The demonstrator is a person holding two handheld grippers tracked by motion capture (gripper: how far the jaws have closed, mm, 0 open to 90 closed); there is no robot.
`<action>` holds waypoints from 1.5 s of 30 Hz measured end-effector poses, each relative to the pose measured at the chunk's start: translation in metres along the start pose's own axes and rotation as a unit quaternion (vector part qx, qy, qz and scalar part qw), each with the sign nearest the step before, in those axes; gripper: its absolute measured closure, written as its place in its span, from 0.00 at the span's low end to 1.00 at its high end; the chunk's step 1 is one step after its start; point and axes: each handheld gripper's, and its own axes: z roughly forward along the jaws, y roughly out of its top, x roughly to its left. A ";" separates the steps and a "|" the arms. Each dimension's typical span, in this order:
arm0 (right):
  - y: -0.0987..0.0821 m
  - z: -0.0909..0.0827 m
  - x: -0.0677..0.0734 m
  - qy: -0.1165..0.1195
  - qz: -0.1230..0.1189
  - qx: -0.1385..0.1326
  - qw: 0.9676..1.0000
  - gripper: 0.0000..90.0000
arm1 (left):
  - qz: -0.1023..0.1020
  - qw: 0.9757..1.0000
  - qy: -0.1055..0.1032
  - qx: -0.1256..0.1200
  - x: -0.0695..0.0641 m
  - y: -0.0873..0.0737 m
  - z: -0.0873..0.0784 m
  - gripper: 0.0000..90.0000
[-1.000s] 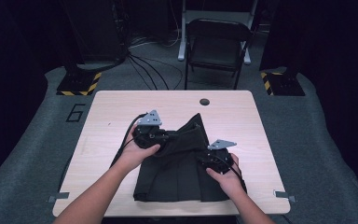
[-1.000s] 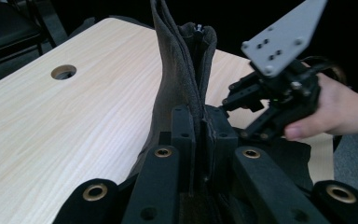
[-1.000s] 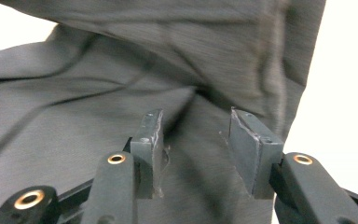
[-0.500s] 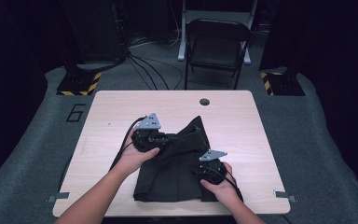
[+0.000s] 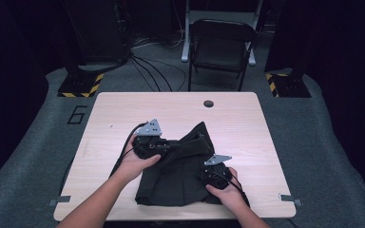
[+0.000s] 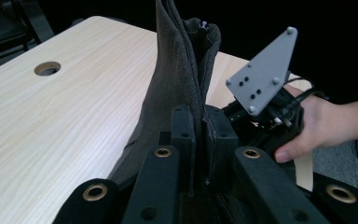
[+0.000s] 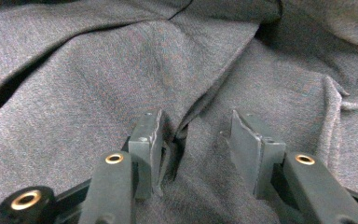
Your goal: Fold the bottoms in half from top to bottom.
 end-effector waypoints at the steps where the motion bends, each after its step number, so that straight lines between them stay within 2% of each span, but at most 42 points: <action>1: 0.000 0.000 0.000 0.002 -0.001 0.002 1.000 0.60 | 0.003 1.000 -0.004 0.002 -0.001 -0.001 0.000 0.93; 8: -0.001 -0.003 -0.005 0.004 0.010 -0.001 1.000 0.59 | 0.000 1.000 -0.017 0.000 -0.011 -0.013 0.000 0.93; 11: -0.003 -0.006 -0.009 0.004 0.017 0.007 1.000 0.58 | -0.001 1.000 -0.024 0.001 -0.013 -0.017 -0.001 0.93; 13: -0.004 -0.007 -0.011 0.007 0.023 -0.001 1.000 0.58 | -0.004 1.000 -0.025 -0.002 -0.013 -0.019 -0.001 0.93; 17: -0.004 -0.009 -0.012 -0.004 0.027 -0.008 1.000 0.58 | -0.014 0.999 -0.032 -0.005 -0.018 -0.027 0.001 0.93; 21: -0.003 -0.013 -0.015 -0.017 0.029 -0.025 0.999 0.58 | -0.012 0.999 -0.039 0.003 -0.024 -0.035 0.004 0.93; 26: -0.003 -0.012 -0.022 -0.026 0.034 -0.026 0.999 0.58 | -0.012 0.999 -0.041 0.005 -0.027 -0.040 0.007 0.93; 32: -0.004 -0.010 -0.024 -0.021 0.035 -0.020 0.999 0.58 | -0.017 0.998 -0.058 0.013 -0.032 -0.051 0.011 0.93; 34: -0.005 -0.009 -0.024 -0.022 0.041 -0.018 0.999 0.58 | -0.021 0.998 -0.058 0.010 -0.035 -0.054 0.012 0.93; 38: -0.006 -0.009 -0.027 -0.017 0.035 -0.016 0.999 0.58 | -0.023 0.998 -0.062 0.012 -0.038 -0.061 0.012 0.93; 44: -0.006 -0.011 -0.027 -0.014 0.046 -0.016 0.999 0.59 | -0.030 0.997 -0.067 0.014 -0.040 -0.071 0.012 0.93; 45: -0.005 -0.012 -0.027 -0.010 0.054 -0.017 0.998 0.59 | -0.031 0.997 -0.066 0.014 -0.040 -0.073 0.013 0.93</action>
